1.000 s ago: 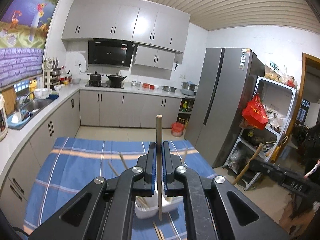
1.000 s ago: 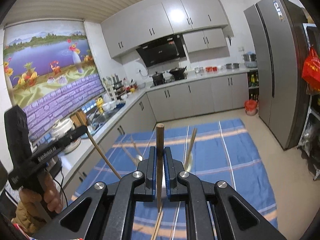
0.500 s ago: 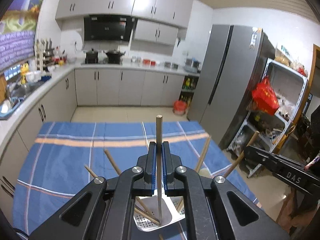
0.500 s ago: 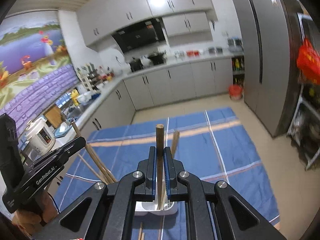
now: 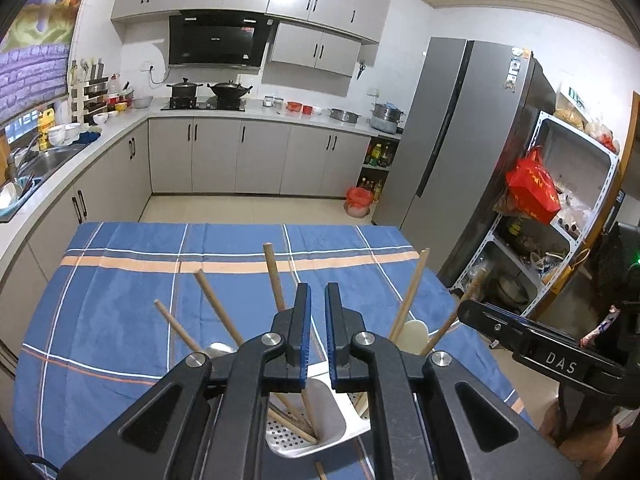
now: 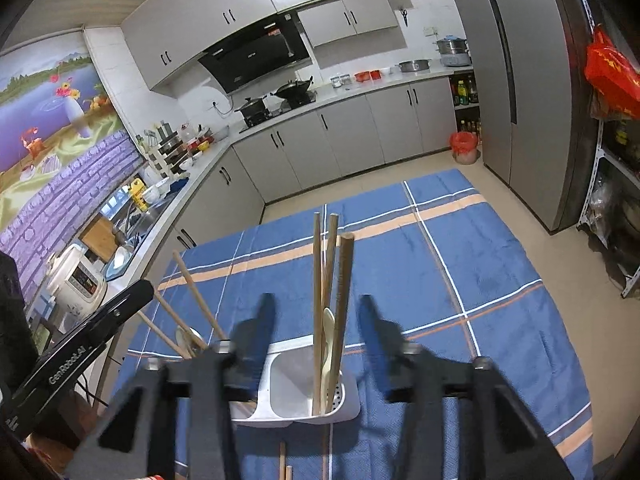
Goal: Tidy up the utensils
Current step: 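Lower the chopsticks into the holder and open both tools, then move both open tools back down to the last wooden chopsticks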
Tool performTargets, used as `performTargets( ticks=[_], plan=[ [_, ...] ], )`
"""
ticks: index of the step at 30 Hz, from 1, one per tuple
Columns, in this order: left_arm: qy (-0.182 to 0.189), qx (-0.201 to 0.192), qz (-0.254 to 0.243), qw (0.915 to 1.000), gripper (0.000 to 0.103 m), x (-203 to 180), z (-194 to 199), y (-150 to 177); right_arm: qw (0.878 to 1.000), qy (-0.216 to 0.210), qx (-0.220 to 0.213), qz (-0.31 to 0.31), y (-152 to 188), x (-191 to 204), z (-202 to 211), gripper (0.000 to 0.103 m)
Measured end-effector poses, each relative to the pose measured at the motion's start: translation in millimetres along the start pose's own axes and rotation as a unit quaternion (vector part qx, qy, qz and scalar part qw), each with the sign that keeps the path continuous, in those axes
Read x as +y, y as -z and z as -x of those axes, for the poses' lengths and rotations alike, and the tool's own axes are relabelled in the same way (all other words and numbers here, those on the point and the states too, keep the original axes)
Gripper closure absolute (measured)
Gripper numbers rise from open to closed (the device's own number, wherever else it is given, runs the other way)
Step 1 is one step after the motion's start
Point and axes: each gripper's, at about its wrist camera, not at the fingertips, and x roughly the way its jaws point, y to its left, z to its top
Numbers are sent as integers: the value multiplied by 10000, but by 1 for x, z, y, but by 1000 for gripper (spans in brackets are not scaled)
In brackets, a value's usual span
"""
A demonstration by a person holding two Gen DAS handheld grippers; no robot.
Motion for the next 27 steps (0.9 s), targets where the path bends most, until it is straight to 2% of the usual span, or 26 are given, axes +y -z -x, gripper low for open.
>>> performTargets(
  ticks=[3, 5, 6, 8, 11, 13, 14, 17, 18, 20, 21, 23, 27],
  plan=[
    [-5, -88, 33, 10000, 88, 0, 18, 1, 10000, -17, -37, -41, 2, 1, 9, 48],
    [-3, -190, 115, 9998, 77, 1, 34, 1, 9999, -55, -70, -60, 5, 1, 17, 45],
    [-9, -270, 152, 9995, 76, 2, 44, 2, 9999, -52, -98, -50, 9, 0, 22, 44],
    [-32, -389, 196, 9990, 72, 3, 62, 3, 9998, -54, -166, -27, 16, 1, 32, 35],
    [-93, -519, 243, 9983, 64, 5, 89, 10, 9995, -198, -260, -44, 40, -1, 48, 29],
    [-166, -550, 274, 9980, 60, 7, 105, 20, 9992, -400, 36, -58, 62, -3, 46, 29],
    [-199, -531, 298, 9979, 56, 8, 111, 26, 9985, -454, 298, -57, 78, -4, 40, 29],
    [-340, -330, 446, 9979, 54, 15, 121, 53, 9926, -541, 1089, 13, 124, -6, 19, 30],
    [-393, -232, 480, 9978, 54, 17, 122, 64, 9881, -613, 1406, 62, 144, -5, 11, 33],
    [-550, -39, 495, 9972, 54, 21, 121, 84, 9827, -622, 1735, 210, 170, -3, 2, 52],
    [-672, 100, 489, 9965, 54, 24, 120, 98, 9799, -610, 1874, 296, 181, -1, -2, 56],
    [-775, 319, 528, 9951, 54, 28, 118, 121, 9742, -639, 2102, 518, 203, 8, -7, 74],
    [-874, 757, 826, 9899, 54, 42, 115, 164, 9688, -462, 2172, 1102, 231, 27, -7, 76]
  ],
)
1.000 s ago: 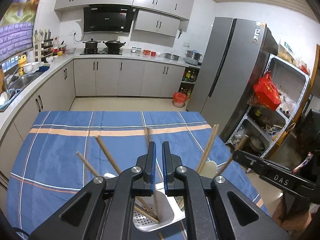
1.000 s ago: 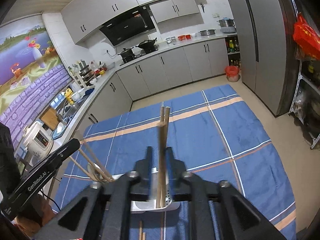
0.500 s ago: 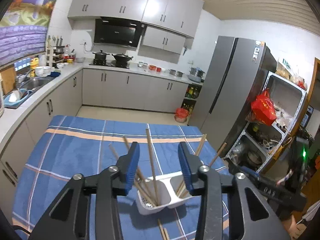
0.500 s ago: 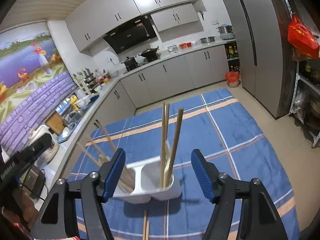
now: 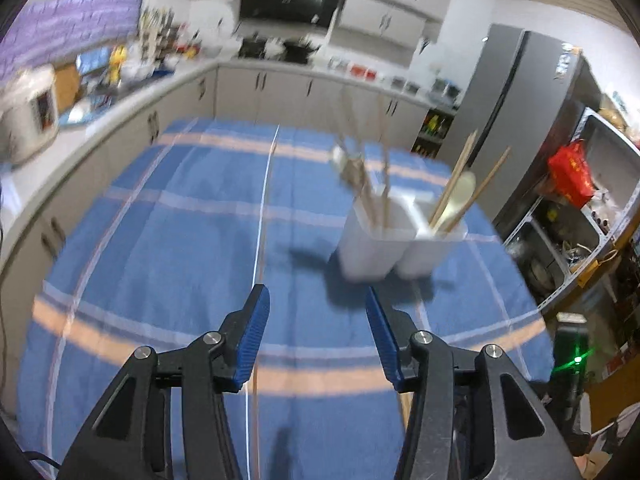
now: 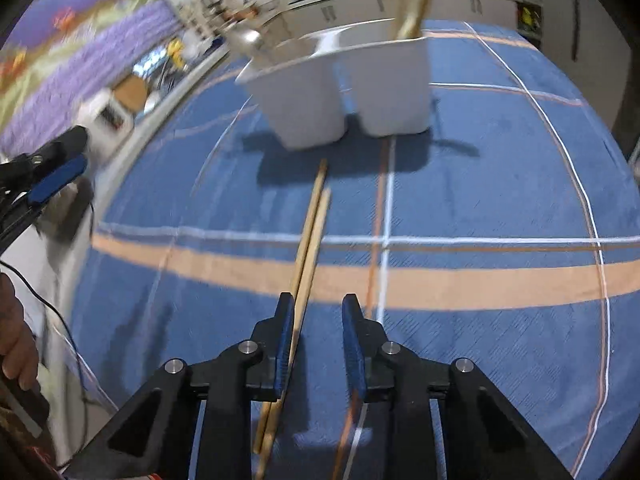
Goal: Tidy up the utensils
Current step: 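Move both open tools back down to the last wooden chopsticks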
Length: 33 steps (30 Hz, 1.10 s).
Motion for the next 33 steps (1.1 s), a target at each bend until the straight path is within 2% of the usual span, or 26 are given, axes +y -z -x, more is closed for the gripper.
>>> performTargets(
  ticks=[3, 9, 19, 23, 25, 29, 31, 33],
  plan=[
    [18, 245, 205, 9995, 54, 10, -7, 20, 9998, 103, 70, 176, 8, 10, -8, 76],
    [-22, 365, 255, 9990, 54, 12, -9, 41, 9978, 512, 35, 425, 11, 15, -16, 77],
    [0, 548, 258, 9982, 54, 8, -24, 42, 9885, 1269, 88, 812, -13, 33, -27, 77],
    [18, 622, 281, 9977, 54, 7, -33, 41, 9860, 1491, 227, 714, -18, 17, -31, 77],
    [14, 650, 281, 9975, 54, 6, -37, 40, 9871, 1474, 172, 599, -18, 6, -28, 77],
    [40, 708, 282, 9971, 54, 4, -44, 38, 9807, 1925, 170, 299, -22, -21, -20, 77],
    [96, 750, 280, 9967, 54, 2, -48, 38, 9892, 1460, 126, 65, -24, -28, -12, 77],
    [99, 784, 276, 9965, 54, 0, -53, 37, 9964, 843, 39, 121, -24, -21, -6, 77]
  ],
)
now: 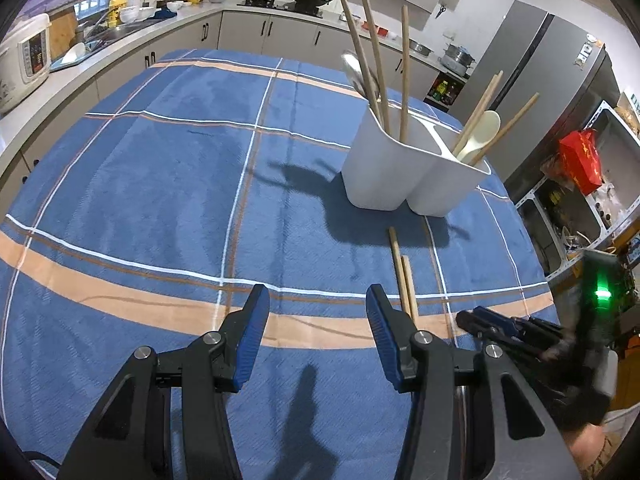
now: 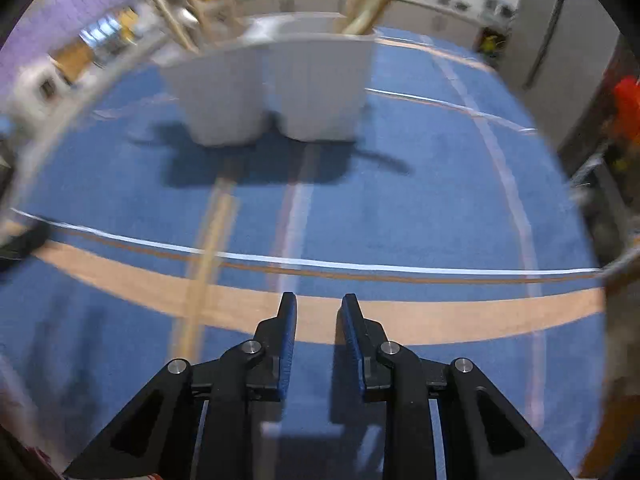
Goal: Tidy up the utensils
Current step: 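Move both open tools back down to the last wooden chopsticks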
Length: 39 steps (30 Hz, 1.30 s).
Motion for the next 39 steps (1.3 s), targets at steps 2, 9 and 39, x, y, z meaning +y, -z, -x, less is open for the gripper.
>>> performTargets(
  ticks=[2, 9, 39],
  plan=[
    [16, 37, 36, 10000, 54, 0, -3, -2, 9993, -313, 25, 192, 4, 13, 1, 77],
    [-109, -15, 223, 9997, 54, 15, 0, -3, 9975, -523, 349, 335, 17, 39, -13, 77],
    [-169, 602, -698, 9956, 71, -33, -76, -29, 9944, -663, -12, 828, 42, 59, -2, 69]
  ],
)
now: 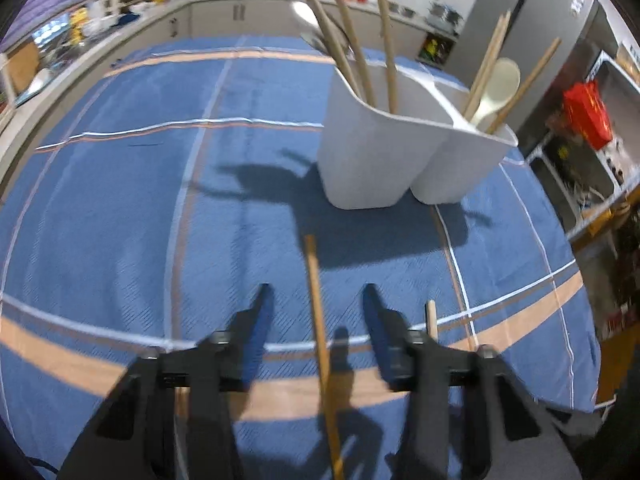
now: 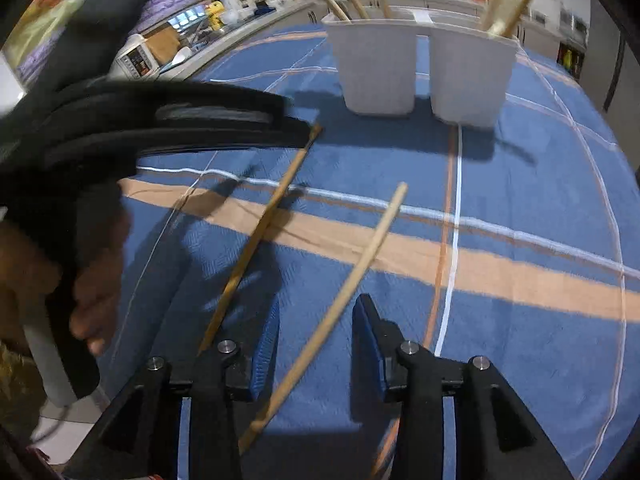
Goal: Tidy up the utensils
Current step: 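Move both open tools back down to the last wooden chopsticks, then close the left tool on a chopstick while the right tool grasps another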
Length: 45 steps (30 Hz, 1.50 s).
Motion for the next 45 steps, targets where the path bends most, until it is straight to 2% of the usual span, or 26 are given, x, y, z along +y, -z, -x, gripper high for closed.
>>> performTargets(
  ticks=[1, 2, 5, 10, 15, 20, 23, 25, 31, 33, 37, 40, 45],
  plan=[
    [-10, 117, -36, 9999, 83, -2, -7, -3, 10000, 36, 25, 48, 0, 2, -1, 81],
    [-8, 202, -68, 9998, 95, -4, -13, -5, 9999, 120, 41, 106, 1, 3, -1, 88],
    [-93, 247, -311, 9992, 103, -13, -19, -8, 9997, 161, 128, 134, 2, 3, -1, 90],
    [110, 398, -203, 9989, 103, -16, -18, 6, 9988, 360, 300, 107, 7, -23, 8, 94],
    [586, 546, 195, 9966, 103, -6, 2, 40, 9967, 644, 470, -139, 17, -70, 24, 95],
    [872, 490, 463, 9939, 103, 6, 12, 51, 9960, 678, 525, -235, 14, -82, 28, 93],
    [814, 379, 573, 9943, 103, 15, 16, 42, 9964, 611, 522, -264, 13, -77, 29, 83],
    [748, 357, 578, 9949, 101, 22, 14, 32, 9963, 606, 545, -263, 8, -77, 26, 81],
    [403, 642, 115, 9971, 99, 8, -19, -4, 9946, 381, 827, -507, -11, -89, 17, 81],
    [280, 655, -78, 9974, 99, 2, -23, -11, 9929, 345, 969, -591, -16, -96, 15, 86],
    [193, 656, -311, 9972, 98, -5, -28, -18, 9893, 222, 1214, -781, -23, -102, 13, 86],
    [259, 653, -286, 9971, 97, -3, -29, -23, 9878, 328, 1266, -842, -30, -101, 10, 86],
    [328, 673, -258, 9969, 97, 2, -32, -33, 9871, 805, 1170, -735, -47, -93, 0, 86]
  ],
)
